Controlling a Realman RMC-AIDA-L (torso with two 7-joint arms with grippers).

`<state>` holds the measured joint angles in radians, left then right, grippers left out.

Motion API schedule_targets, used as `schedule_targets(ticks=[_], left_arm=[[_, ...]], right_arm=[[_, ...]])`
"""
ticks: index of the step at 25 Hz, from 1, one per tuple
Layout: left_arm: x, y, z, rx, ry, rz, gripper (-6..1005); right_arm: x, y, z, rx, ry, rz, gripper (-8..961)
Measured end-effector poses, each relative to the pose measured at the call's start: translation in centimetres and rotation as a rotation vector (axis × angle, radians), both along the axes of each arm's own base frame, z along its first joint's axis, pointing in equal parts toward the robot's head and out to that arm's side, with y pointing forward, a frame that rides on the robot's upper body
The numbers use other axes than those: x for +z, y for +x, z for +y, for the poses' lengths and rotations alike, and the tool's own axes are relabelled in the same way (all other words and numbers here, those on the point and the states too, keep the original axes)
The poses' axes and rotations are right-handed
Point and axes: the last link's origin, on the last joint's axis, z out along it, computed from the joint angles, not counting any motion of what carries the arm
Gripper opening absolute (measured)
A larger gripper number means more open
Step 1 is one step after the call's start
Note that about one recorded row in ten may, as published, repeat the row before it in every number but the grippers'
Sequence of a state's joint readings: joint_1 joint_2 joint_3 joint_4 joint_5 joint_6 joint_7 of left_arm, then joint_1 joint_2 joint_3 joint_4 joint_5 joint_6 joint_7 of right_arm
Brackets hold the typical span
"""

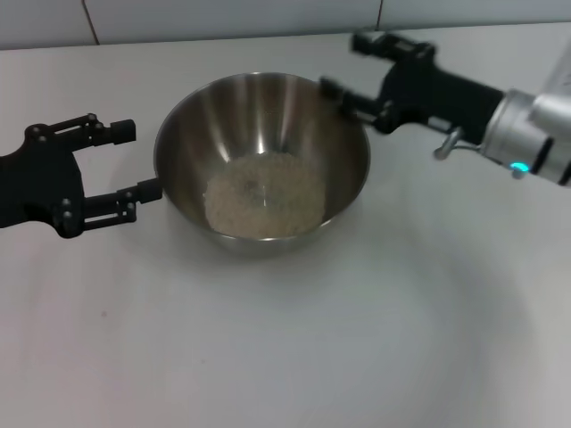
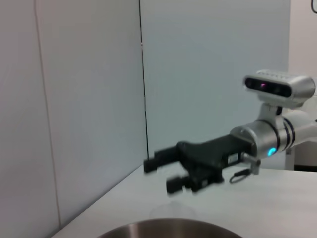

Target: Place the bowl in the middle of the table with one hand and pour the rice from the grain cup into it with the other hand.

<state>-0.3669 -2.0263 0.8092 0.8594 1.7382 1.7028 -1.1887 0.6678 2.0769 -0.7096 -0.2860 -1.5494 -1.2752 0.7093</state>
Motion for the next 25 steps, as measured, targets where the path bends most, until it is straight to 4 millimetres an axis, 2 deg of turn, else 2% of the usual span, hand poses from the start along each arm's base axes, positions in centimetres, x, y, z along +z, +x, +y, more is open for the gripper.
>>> schedule_targets(ticks=[4, 12, 25], left_arm=[[-0.3, 0.3, -0.2, -0.012, -0.007, -0.007, 753], [-0.6, 0.5, -0.2, -0.013, -0.002, -0.019, 753], [-1.0, 1.1, 0.2, -0.050, 0.020, -0.021, 752]], right_arm=[[-1.6, -0.7, -0.6, 0.061, -0.058, -0.063, 700], [-2.9, -0.9, -1.6, 0.087, -0.106, -0.062, 700], [-3.4, -0.6, -2.2, 0.089, -0.121, -0.071, 700]])
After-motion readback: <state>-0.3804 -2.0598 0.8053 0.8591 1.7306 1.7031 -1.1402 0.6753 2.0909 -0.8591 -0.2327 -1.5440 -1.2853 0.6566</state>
